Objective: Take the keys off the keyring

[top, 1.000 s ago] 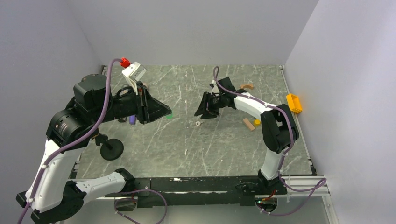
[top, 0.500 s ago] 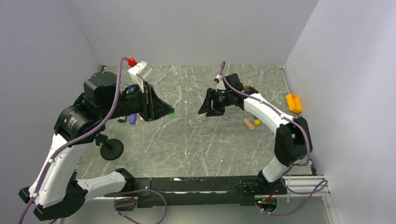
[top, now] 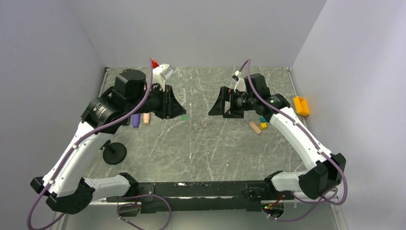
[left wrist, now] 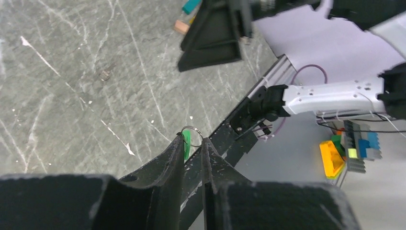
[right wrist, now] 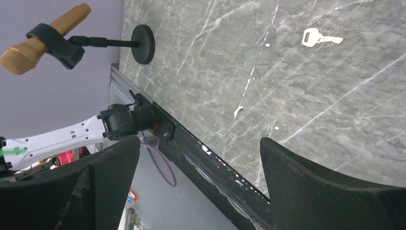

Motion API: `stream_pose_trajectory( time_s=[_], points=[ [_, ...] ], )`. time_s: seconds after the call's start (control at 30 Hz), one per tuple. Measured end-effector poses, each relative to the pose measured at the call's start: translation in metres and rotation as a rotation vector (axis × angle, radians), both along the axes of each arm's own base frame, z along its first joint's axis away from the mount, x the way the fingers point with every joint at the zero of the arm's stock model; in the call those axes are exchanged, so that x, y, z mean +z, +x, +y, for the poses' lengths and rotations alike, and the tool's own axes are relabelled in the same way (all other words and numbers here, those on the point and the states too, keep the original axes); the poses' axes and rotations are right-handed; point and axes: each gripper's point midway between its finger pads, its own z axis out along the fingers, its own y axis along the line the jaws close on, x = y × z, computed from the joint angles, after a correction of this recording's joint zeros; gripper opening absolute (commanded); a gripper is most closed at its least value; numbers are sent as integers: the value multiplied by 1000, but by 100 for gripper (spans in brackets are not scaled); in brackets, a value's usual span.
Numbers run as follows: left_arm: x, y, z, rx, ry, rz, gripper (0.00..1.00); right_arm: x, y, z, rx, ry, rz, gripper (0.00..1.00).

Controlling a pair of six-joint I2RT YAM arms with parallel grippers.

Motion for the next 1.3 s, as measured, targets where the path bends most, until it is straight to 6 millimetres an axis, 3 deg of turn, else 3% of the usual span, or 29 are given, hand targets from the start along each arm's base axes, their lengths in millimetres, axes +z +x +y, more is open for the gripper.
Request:
stream_pose_trajectory(
  time_s=[0.37, 0.57, 0.77, 0.8, 0.93, 1.03, 1.07, 1.3],
  points=[
    [-57, 33, -4, 96, 97, 58, 0, 34, -30, -20, -14, 15, -94, 100],
    [-106, 58, -4, 167, 166, 154, 0, 34, -42, -27, -19, 4, -100, 100],
    [-133, 83, -4, 226, 225, 208, 0, 31, -50, -36, -24, -27, -95, 100],
    [-136, 86, -5, 232, 230, 215, 3, 31, -51, -37, -27, -32, -97, 100],
    [-135, 97, -7, 244, 230, 218, 59, 32, -57, -44, -41, -47, -115, 100],
    [-133, 104, -10, 253, 224, 226, 91, 32, -62, -49, -47, -54, -123, 100],
    [-135, 105, -10, 252, 229, 225, 98, 31, -63, -50, -48, -56, -122, 100],
    [-137, 107, -8, 266, 234, 232, 99, 24, -59, -57, -79, -96, -138, 100]
  ],
)
